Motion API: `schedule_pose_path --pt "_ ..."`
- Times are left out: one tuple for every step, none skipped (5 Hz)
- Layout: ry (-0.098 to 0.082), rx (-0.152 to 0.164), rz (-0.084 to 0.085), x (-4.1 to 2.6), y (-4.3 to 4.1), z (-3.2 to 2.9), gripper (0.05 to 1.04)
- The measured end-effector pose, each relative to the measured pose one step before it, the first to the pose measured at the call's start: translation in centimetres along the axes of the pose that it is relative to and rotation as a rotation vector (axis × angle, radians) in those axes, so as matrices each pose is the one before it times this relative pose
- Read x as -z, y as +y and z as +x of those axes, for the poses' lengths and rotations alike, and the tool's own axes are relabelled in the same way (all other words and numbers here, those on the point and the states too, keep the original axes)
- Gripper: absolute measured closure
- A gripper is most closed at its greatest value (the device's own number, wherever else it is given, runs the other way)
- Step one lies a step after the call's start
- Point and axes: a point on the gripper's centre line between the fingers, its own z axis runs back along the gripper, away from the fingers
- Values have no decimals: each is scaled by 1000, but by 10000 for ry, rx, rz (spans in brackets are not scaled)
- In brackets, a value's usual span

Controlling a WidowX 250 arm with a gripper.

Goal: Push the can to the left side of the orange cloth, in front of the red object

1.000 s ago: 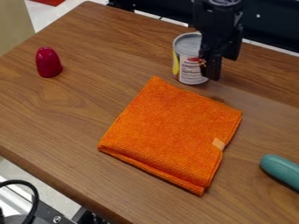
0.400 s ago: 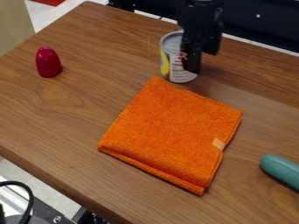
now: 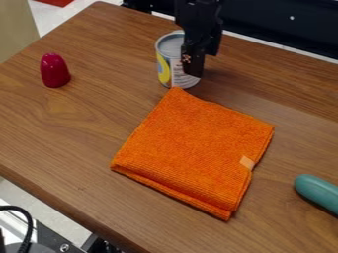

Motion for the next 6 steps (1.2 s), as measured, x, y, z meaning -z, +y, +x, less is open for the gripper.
schedule_pose_path --pt "96 -3 171 274 273 1324 89" --pt "-131 -104 -41 -84 796 1378 89" --pt "36 -790 -184 -594 1150 1579 89" --pt "-69 -633 -34 -268 564 1379 89" --pt "-503 -1416 -158 -466 1146 1185 89" --pt "-942 -2380 -464 773 949 730 89"
